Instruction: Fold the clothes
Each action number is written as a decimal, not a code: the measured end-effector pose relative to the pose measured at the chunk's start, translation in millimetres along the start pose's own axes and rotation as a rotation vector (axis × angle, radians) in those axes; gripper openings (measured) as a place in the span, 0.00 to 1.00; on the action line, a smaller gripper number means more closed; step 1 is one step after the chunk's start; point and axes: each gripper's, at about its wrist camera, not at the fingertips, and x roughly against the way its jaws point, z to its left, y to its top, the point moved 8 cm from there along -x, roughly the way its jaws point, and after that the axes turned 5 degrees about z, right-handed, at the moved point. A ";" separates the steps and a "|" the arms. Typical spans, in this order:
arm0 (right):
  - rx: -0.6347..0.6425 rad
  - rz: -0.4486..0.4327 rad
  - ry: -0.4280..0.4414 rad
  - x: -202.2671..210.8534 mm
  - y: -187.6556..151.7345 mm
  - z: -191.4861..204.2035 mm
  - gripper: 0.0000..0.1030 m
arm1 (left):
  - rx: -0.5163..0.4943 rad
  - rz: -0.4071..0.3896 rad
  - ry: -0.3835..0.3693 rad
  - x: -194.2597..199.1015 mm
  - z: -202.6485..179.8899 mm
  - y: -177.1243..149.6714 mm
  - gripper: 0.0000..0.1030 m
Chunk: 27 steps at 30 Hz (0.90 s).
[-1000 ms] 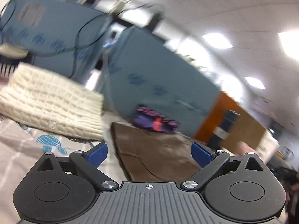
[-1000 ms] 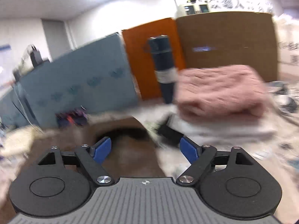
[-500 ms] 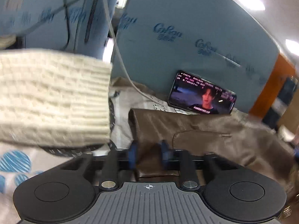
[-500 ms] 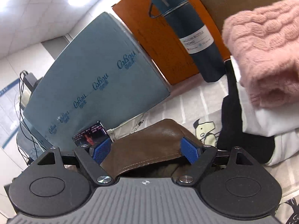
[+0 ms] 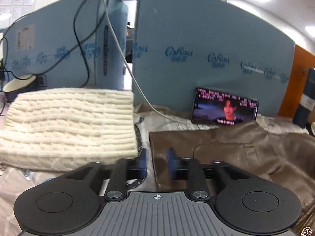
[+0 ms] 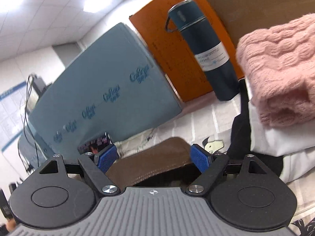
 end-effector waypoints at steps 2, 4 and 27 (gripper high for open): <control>0.041 0.032 -0.029 -8.0 -4.4 1.5 0.79 | 0.028 -0.005 -0.035 7.3 -1.5 -0.9 0.63; 0.117 0.069 -0.092 -16.8 -10.9 3.0 0.78 | 0.030 0.007 -0.072 13.7 -5.3 -5.9 0.65; 0.440 0.176 -0.454 -46.4 -33.7 -1.6 0.80 | -0.344 0.155 -0.149 -98.8 -142.2 13.9 0.71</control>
